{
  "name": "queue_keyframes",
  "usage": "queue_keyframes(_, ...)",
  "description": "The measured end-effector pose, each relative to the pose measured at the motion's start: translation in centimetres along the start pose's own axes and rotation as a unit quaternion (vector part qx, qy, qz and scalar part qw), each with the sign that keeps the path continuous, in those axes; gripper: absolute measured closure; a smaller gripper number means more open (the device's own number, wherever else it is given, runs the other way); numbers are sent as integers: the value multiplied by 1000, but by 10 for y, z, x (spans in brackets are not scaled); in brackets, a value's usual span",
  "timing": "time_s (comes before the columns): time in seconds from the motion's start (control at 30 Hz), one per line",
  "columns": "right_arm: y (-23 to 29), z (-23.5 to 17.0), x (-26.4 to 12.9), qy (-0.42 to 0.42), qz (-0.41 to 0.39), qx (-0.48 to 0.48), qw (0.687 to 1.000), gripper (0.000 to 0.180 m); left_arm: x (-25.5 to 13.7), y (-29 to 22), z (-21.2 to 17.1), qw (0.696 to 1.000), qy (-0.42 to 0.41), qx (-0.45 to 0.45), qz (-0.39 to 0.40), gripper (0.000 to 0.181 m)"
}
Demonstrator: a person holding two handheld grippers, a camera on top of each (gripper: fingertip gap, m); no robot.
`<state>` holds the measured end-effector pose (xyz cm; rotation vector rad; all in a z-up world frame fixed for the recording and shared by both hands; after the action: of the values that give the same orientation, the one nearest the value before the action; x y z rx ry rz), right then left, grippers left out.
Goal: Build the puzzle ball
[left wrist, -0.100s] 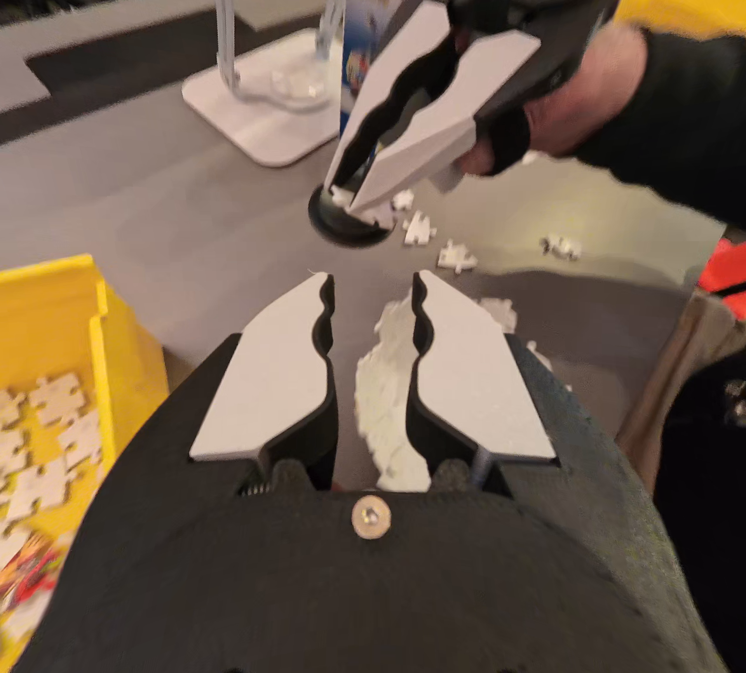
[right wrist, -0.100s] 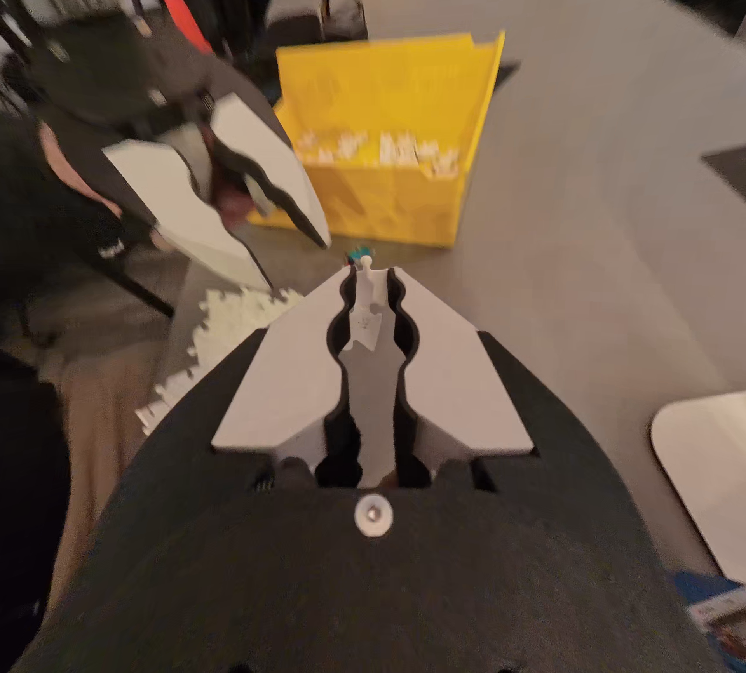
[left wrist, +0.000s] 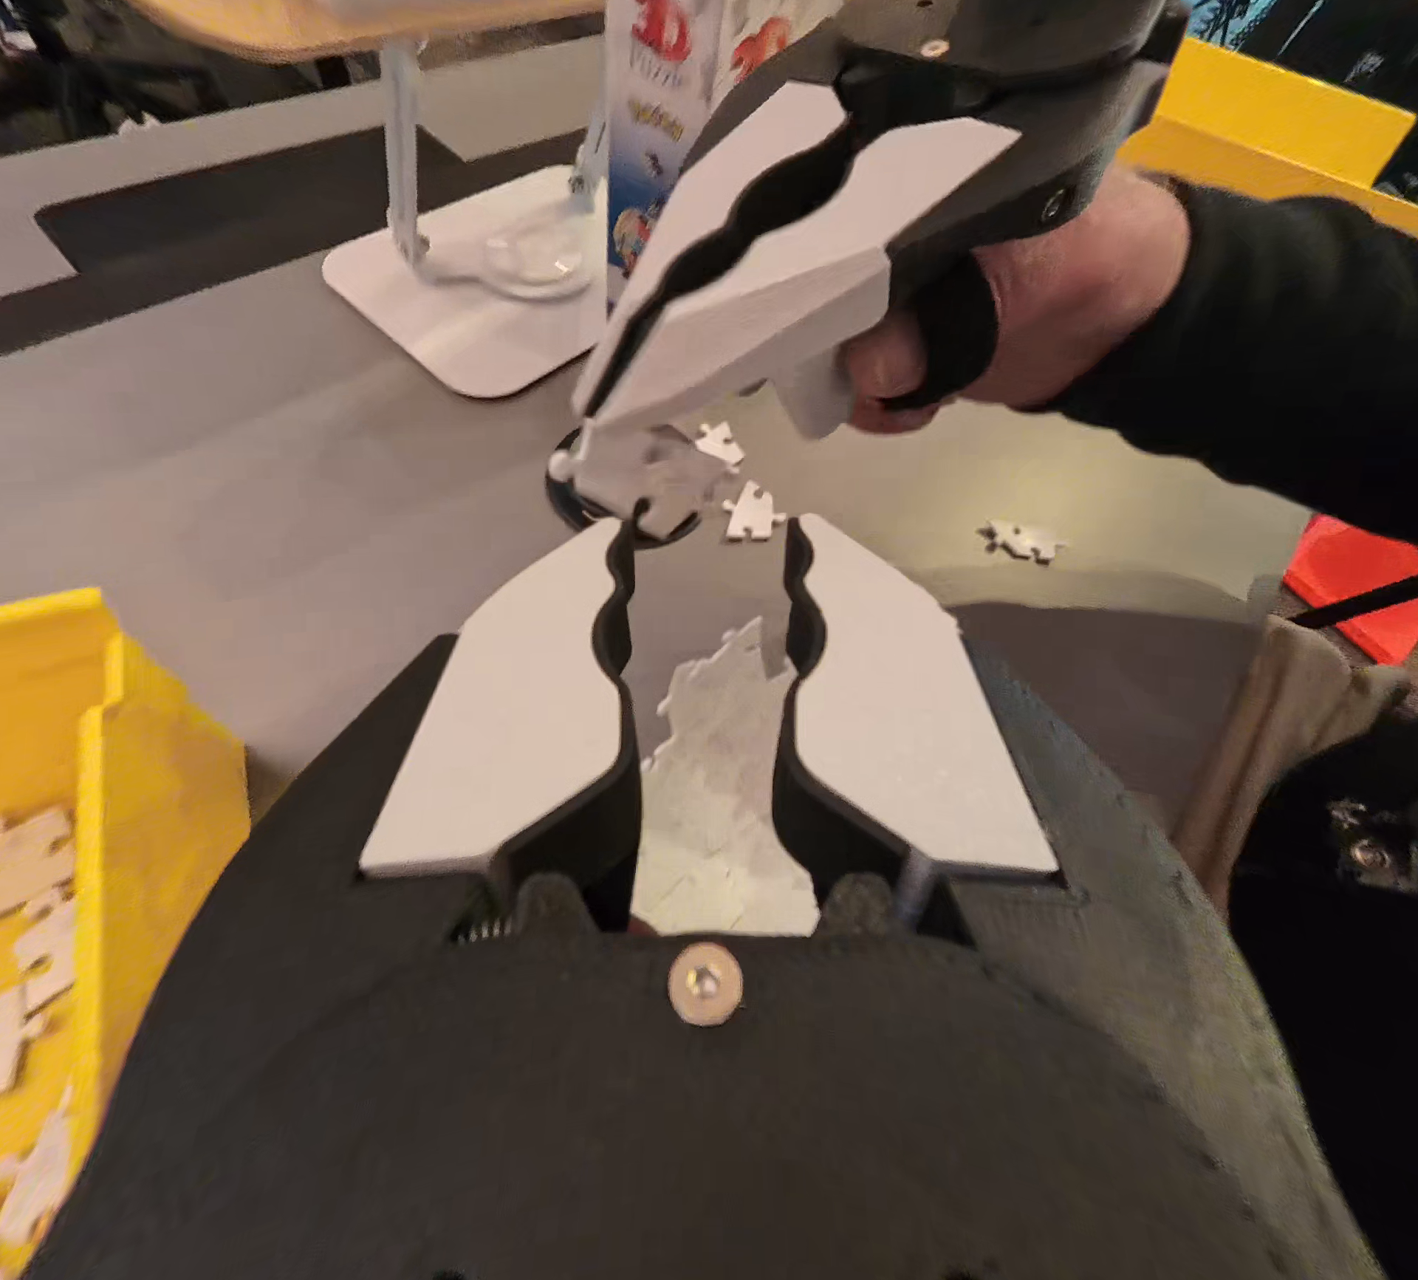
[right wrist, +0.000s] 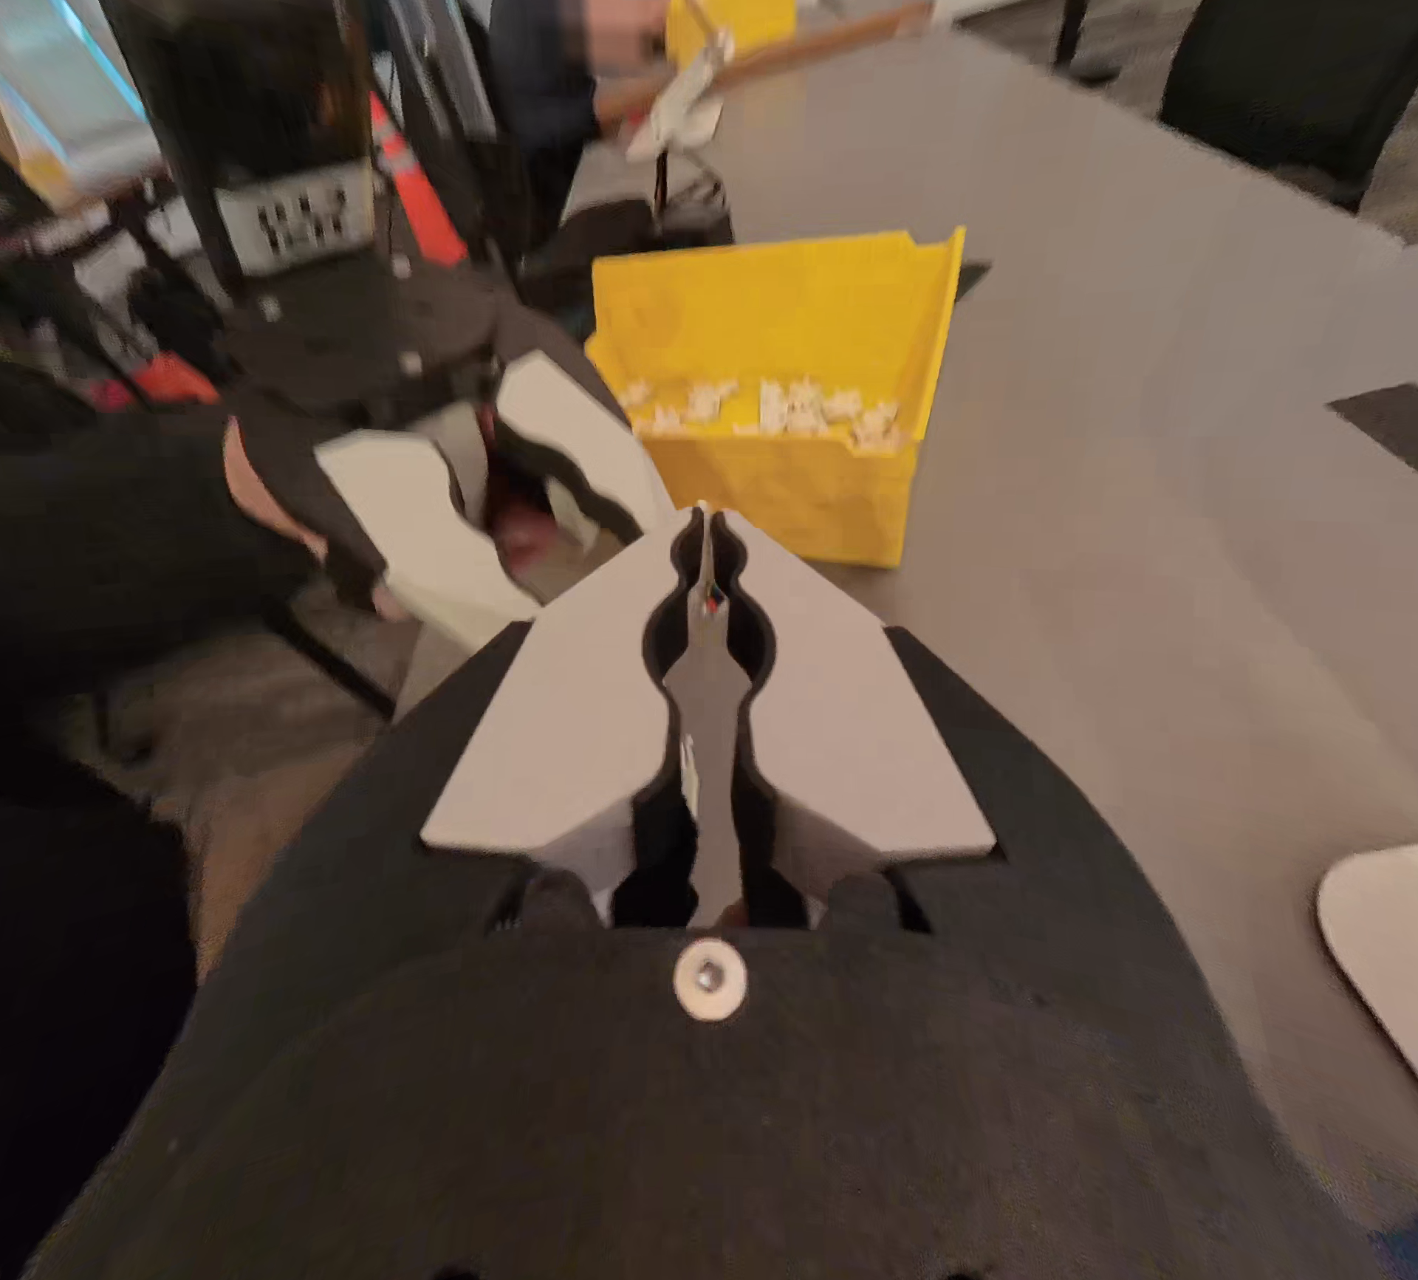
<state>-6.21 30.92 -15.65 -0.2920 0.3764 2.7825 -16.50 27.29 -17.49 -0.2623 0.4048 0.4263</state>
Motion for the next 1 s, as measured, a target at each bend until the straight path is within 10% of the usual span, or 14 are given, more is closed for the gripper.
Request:
queue_keyframes(0.5, 20, 10, -10, -68, 30, 24, 997, 179, 4, 1, 4, 986, -105, -112, -61, 178)
queue_keyframes(0.73, 30, 8, -5, 85, 45, -105, 990, 159, -8, 11, -12, 991, 10, -105, -83, 179)
queue_keyframes(1.0, 30, -4, 21, 191, 69, -148, 968, 178, -7, 12, -30, 987, 93, -94, -91, 178)
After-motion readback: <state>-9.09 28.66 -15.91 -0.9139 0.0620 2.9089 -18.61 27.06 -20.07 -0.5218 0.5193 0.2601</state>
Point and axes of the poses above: each gripper's, where its closed fingertips meet, x out along the fingers, z out of its top, y = z × x across the jaws, the point moved 7 cm from there along -x, back along the fingers, and after that the axes turned 1 degree about -z, right-handed, at the moved point
